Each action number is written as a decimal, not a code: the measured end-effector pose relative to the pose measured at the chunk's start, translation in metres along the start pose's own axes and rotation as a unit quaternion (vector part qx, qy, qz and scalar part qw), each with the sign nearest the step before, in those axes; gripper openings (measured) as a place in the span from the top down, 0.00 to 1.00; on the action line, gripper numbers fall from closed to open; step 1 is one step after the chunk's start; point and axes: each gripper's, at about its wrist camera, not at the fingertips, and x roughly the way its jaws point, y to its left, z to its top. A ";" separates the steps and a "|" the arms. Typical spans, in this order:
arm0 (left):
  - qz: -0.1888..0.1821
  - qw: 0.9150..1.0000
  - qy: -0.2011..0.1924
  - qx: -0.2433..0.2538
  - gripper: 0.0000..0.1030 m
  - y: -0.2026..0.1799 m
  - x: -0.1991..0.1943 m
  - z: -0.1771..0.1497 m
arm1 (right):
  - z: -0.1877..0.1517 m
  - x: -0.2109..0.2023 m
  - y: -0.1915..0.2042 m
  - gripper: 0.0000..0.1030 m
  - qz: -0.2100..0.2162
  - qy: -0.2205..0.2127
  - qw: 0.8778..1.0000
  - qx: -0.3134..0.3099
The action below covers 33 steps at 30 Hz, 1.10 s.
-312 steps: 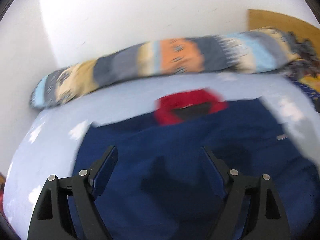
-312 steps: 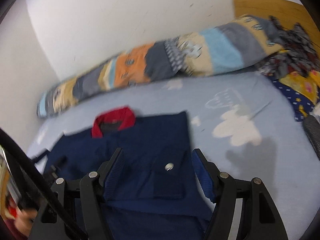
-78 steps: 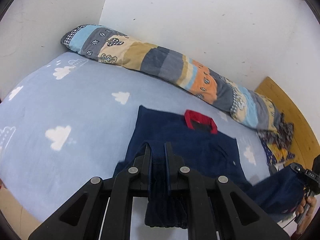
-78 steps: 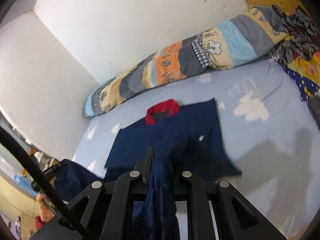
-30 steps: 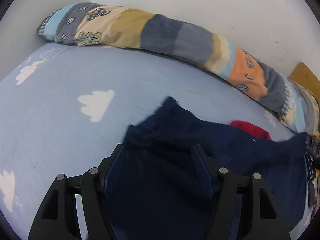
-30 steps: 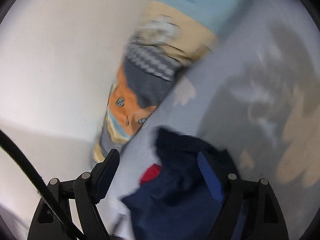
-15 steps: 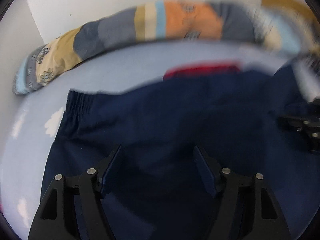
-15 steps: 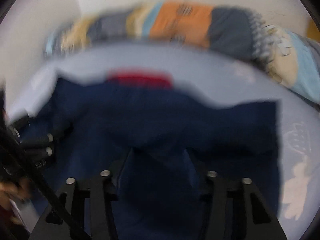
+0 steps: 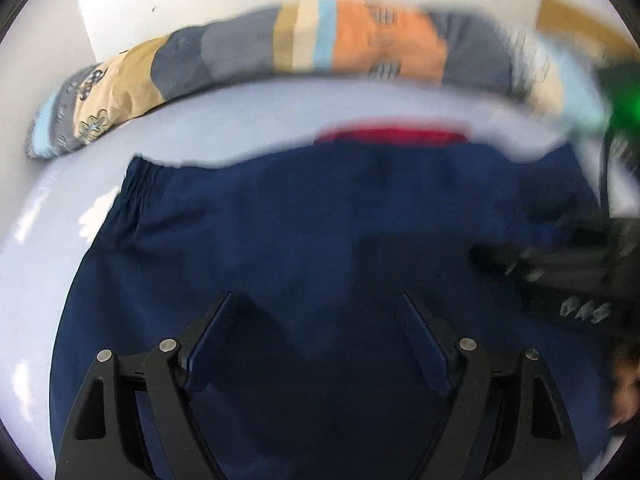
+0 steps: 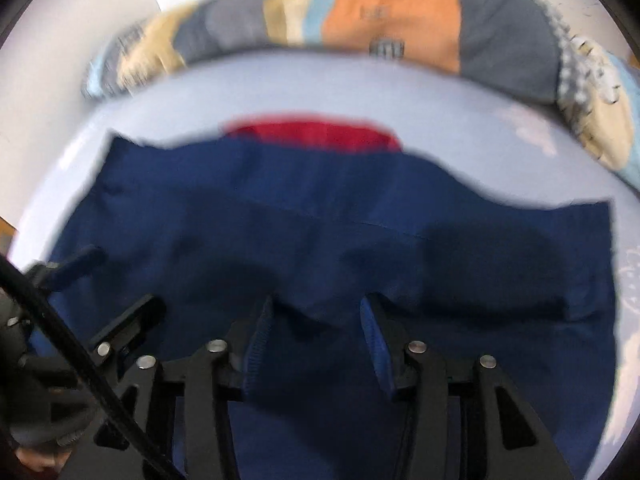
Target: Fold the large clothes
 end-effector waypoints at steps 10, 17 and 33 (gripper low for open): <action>-0.002 1.000 -0.016 -0.006 0.19 0.032 -0.047 -0.041 | -0.068 -0.060 0.052 0.53 0.032 0.002 0.998 -0.060; -0.011 1.000 -0.017 -0.021 0.18 0.047 -0.070 -0.062 | -0.094 -0.074 0.067 0.53 0.007 -0.003 0.998 -0.059; 0.055 0.997 -0.035 -0.027 0.18 0.037 -0.107 -0.100 | -0.128 -0.105 0.072 0.34 -0.027 -0.007 0.999 0.043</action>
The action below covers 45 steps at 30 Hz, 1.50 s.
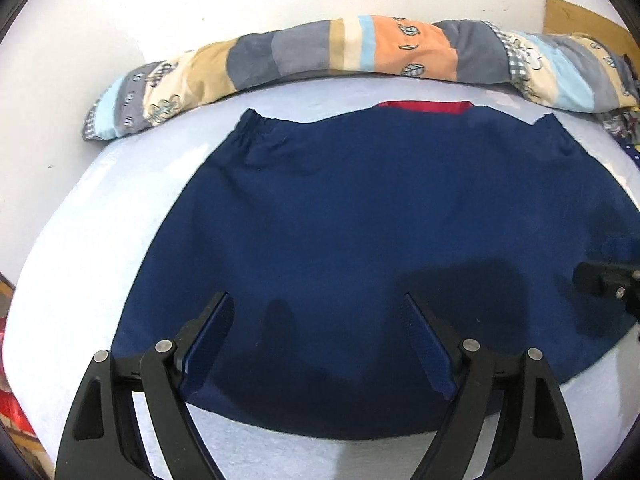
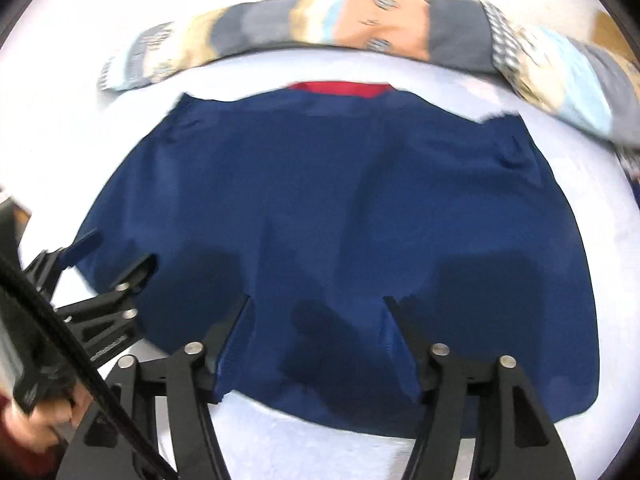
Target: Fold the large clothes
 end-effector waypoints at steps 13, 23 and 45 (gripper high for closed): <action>-0.019 0.999 -0.012 -0.044 0.18 0.005 -0.036 -0.008 | 0.010 0.001 0.032 0.37 0.013 -0.034 0.999 0.007; -0.004 0.997 0.059 -0.058 0.19 0.044 0.030 0.007 | 0.021 0.040 0.046 0.40 0.039 0.010 0.999 -0.022; -0.027 0.996 -0.060 -0.053 0.19 0.026 -0.045 0.031 | 0.012 0.059 0.006 0.30 0.023 0.034 0.999 0.008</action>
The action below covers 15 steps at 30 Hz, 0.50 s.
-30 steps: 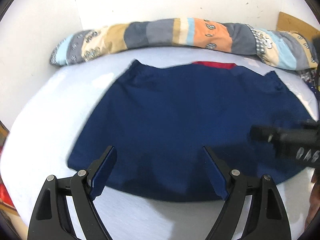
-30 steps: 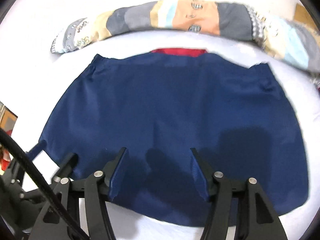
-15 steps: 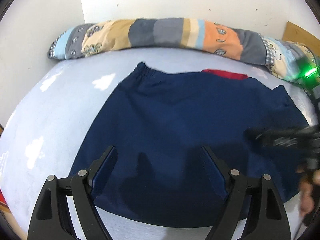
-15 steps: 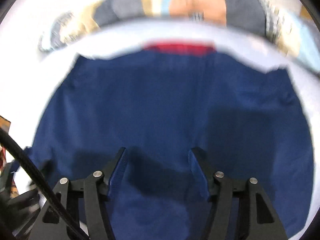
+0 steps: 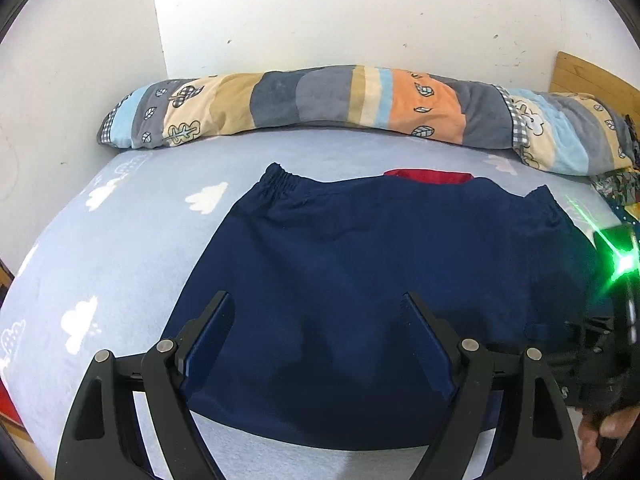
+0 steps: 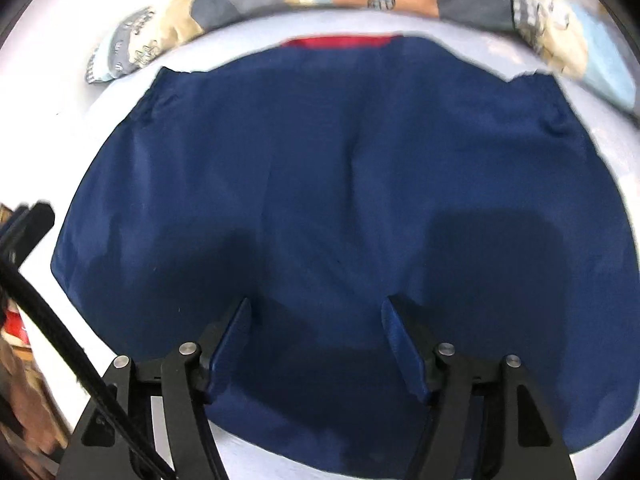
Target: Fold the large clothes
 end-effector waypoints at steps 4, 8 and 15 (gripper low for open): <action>-0.004 1.000 0.001 0.005 0.19 0.002 -0.002 -0.001 | -0.007 -0.036 0.013 0.30 0.012 -0.031 0.999 -0.017; -0.021 0.999 0.030 -0.016 0.19 0.016 0.006 -0.002 | -0.013 -0.070 -0.020 0.30 0.074 -0.053 0.995 0.046; -0.022 0.996 0.071 -0.042 0.19 0.042 0.026 -0.009 | -0.061 -0.127 -0.156 0.28 0.163 -0.124 0.948 0.244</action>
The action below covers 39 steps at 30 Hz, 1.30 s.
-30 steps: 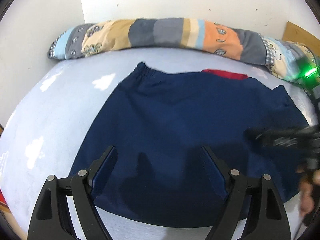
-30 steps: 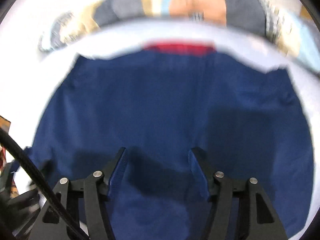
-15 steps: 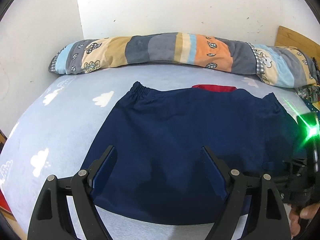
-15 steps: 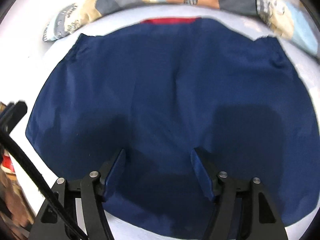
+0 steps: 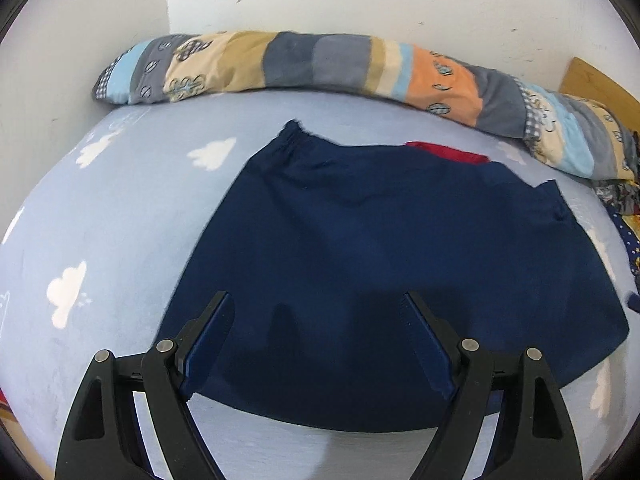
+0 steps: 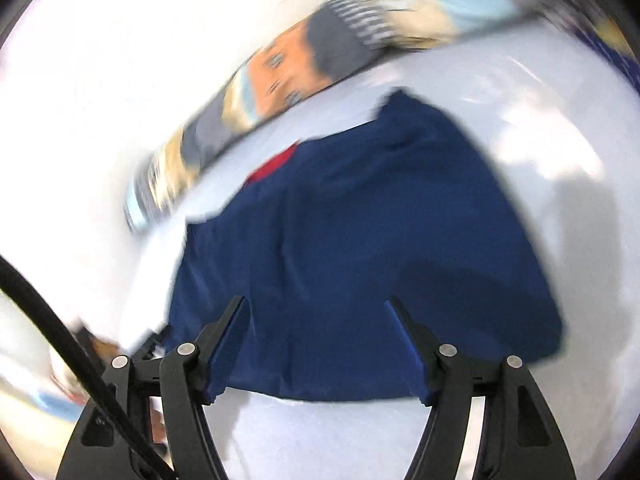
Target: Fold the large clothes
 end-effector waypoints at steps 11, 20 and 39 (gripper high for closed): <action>-0.078 0.961 0.123 -0.233 0.16 0.153 0.030 -0.020 | -0.046 -0.057 -0.134 0.22 0.014 -0.015 0.982 0.189; -0.160 0.926 0.157 -0.304 0.13 0.183 0.051 -0.042 | -0.031 0.013 -0.123 0.26 0.015 0.010 0.987 0.157; -0.275 0.897 0.164 -0.305 0.82 0.135 0.092 -0.024 | -0.019 0.041 -0.113 0.78 0.000 -0.008 0.992 0.124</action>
